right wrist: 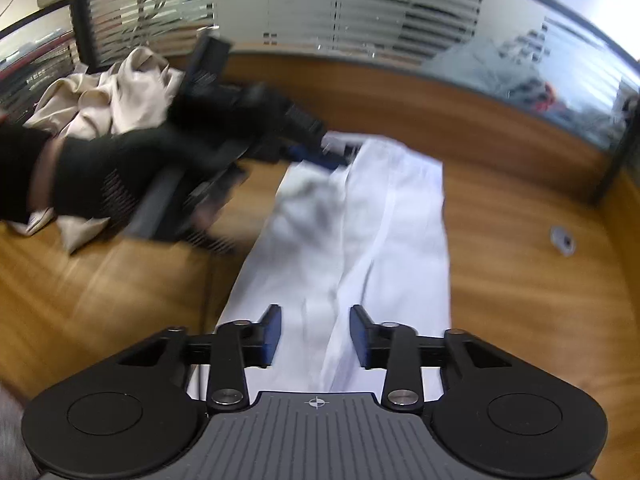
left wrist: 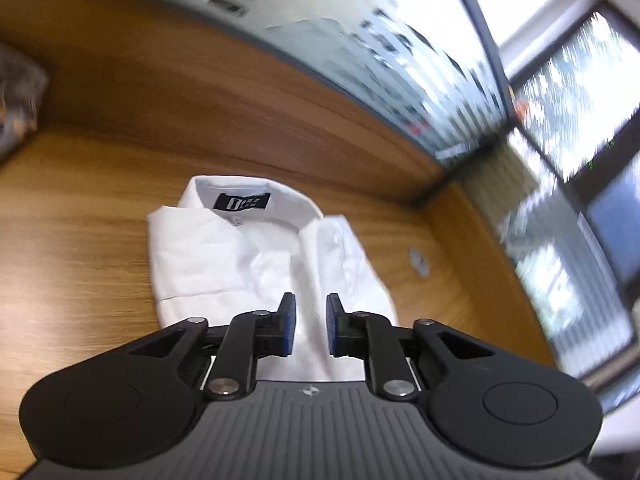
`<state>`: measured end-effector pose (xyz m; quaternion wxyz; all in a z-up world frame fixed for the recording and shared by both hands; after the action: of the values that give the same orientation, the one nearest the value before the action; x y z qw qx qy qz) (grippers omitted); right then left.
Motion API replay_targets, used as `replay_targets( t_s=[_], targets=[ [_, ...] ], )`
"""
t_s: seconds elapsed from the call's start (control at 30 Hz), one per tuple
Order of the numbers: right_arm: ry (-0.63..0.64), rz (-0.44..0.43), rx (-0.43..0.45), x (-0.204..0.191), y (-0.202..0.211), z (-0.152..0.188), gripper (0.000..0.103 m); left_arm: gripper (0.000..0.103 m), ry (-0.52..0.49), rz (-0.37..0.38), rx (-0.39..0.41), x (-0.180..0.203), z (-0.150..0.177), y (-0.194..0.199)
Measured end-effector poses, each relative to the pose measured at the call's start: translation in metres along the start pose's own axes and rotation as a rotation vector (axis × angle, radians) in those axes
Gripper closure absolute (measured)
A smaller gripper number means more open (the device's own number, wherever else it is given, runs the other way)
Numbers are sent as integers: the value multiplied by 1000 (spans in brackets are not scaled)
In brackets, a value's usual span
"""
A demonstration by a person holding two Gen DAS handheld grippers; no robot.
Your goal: Fold clothes
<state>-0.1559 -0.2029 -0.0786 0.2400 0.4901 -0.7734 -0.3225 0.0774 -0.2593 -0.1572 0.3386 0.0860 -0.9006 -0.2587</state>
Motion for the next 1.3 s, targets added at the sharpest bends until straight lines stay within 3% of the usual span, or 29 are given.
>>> replay_targets(
  t_s=[0.27, 0.4, 0.5, 0.6, 0.7, 0.97, 1.17, 1.23, 1.3],
  targets=[
    [18, 23, -85, 8, -60, -10, 60, 83, -138, -18, -67, 21, 49, 39],
    [29, 45, -130, 6, -82, -2, 63, 83, -138, -23, -124, 18, 76, 46],
    [53, 63, -149, 6, -91, 2, 76, 83, -145, -41, -173, 16, 91, 40],
    [55, 71, -145, 10, -95, 5, 88, 81, -153, -44, -174, 12, 101, 37],
    [12, 66, -126, 17, -91, 3, 91, 82, -131, -44, -169, 7, 103, 32],
    [-45, 11, -46, 10, -58, -21, 92, 83, -80, -37, -153, -1, 103, 26],
    [5, -11, -93, -9, -86, -1, 92, 82, -57, -35, -153, 0, 103, 27],
    [1, -11, -112, -10, -99, 4, 89, 82, -15, -34, -151, -2, 98, 30],
    [9, -16, -123, -13, -107, 8, 74, 81, 10, -37, -112, 0, 88, 39]
  ],
)
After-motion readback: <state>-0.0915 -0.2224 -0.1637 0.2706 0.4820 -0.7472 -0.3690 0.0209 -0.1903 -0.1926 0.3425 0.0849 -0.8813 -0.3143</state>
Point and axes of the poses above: each gripper's, at about its wrist camera, not at the fingertips, and y roughly against the way its jaws point, x to its right, z to its underside, the point moved 3 cm from there along -y, roughly the way its jaws point, and after that the axes turned 4 degrees about x, right-handed, at the moved point
